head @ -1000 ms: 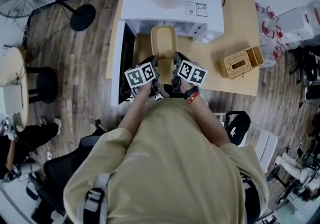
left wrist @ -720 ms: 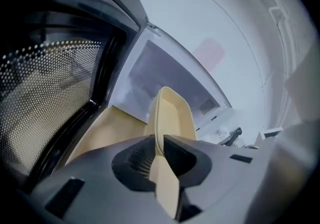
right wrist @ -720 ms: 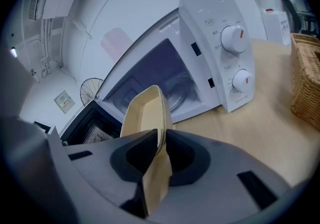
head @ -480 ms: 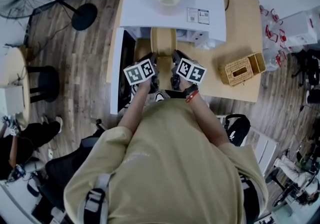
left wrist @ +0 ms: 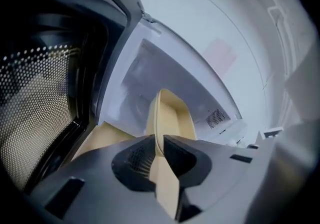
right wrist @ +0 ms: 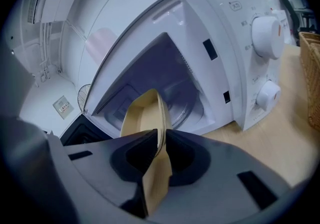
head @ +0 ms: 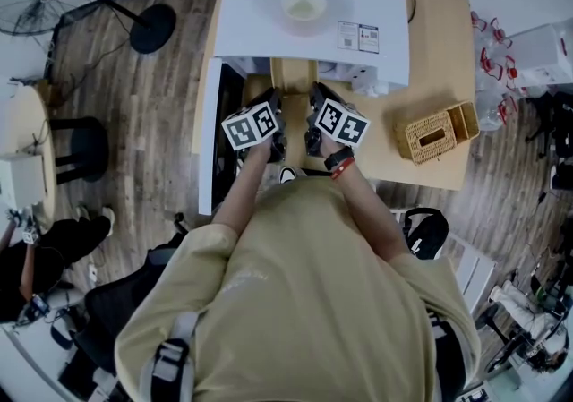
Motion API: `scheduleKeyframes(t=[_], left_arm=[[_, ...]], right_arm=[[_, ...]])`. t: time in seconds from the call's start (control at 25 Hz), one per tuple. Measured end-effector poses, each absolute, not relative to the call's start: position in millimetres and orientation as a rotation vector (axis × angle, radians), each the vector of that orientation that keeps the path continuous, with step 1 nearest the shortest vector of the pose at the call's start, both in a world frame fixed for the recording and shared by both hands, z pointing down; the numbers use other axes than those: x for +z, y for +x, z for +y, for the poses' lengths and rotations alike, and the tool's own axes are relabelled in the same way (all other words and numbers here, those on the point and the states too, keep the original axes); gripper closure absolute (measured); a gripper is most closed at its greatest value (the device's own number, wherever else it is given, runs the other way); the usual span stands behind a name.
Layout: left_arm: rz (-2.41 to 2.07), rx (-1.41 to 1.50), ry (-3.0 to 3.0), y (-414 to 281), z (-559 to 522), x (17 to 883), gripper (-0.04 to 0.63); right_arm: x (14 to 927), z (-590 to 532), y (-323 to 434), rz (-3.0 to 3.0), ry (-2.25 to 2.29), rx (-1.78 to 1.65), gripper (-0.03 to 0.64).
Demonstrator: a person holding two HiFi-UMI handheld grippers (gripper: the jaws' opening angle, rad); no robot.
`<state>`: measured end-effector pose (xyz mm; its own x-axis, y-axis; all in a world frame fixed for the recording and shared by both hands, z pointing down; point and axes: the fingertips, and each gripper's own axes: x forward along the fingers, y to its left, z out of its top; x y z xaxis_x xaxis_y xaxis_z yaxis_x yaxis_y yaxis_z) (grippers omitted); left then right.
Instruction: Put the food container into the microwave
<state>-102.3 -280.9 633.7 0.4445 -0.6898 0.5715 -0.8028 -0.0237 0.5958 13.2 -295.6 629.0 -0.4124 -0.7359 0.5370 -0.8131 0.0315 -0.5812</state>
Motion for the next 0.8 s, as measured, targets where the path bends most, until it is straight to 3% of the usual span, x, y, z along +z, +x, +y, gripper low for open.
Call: scheduleKeyframes(t=[0.8], left_arm=[[-1.338,0.102,1.841,-105.2,-342.6,626.9,0.541]], right_arm=[[625.5,-350.6,8.9,-2.266,1.685,1.191,0.552]])
